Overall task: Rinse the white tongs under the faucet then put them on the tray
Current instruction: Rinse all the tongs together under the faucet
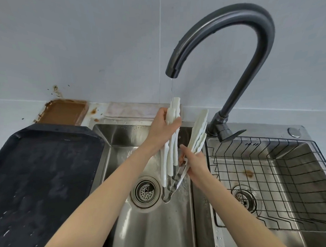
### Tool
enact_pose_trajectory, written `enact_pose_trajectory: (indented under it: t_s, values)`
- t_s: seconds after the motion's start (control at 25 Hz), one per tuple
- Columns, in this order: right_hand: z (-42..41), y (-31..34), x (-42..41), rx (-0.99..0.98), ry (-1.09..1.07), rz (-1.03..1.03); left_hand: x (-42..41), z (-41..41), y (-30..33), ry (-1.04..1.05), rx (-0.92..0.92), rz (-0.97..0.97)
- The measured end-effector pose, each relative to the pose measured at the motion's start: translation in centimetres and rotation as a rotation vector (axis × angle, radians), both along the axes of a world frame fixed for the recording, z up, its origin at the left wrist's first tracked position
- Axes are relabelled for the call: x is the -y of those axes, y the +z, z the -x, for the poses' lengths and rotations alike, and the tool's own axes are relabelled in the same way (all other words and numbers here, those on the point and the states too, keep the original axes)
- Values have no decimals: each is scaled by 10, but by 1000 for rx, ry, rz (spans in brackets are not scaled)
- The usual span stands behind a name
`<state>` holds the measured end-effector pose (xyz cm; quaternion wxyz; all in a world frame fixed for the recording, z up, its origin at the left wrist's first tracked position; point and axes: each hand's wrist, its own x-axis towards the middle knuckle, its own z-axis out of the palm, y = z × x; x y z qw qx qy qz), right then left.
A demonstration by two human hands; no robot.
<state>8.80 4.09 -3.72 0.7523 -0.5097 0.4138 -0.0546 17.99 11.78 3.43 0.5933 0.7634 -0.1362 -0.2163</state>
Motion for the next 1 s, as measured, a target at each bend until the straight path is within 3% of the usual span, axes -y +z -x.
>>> enact_pose_trajectory:
  t_s: [0.4, 0.64, 1.0]
  values:
    - [-4, -6, -4, 4, 17, 113, 7, 9, -1, 176, 257, 16]
    - [-9, 4, 0, -11, -23, 131, 23, -4, 6, 176, 285, -21]
    - [-7, 16, 1, -64, -3, 263, 17, -11, -2, 245, 135, 65]
